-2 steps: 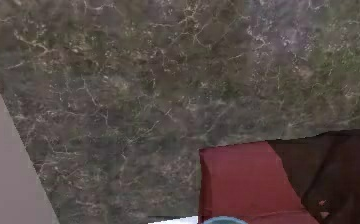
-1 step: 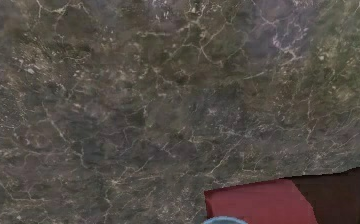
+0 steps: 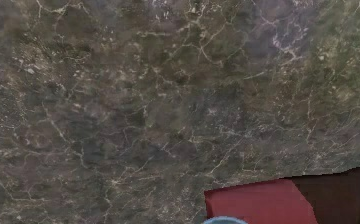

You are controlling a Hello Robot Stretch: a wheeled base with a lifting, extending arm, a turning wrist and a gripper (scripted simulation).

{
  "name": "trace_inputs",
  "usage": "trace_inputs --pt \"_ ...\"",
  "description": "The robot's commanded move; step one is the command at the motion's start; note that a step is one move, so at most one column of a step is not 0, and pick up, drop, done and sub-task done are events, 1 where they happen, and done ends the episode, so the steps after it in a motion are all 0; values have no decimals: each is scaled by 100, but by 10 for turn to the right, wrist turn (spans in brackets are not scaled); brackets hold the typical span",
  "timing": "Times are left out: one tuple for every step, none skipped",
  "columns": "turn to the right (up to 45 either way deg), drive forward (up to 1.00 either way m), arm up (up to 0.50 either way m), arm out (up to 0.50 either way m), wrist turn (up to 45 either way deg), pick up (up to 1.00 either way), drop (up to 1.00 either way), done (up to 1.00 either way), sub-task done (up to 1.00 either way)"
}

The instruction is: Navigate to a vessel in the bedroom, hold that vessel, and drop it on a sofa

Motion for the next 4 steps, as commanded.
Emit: trace_inputs --pt "0 0 0 40 0 0 0 0 0" --pt "0 0 0 0 450 0 0 0 0" --pt "0 0 0 0 450 0 0 0 0" --pt "0 0 0 0 450 0 0 0 0"
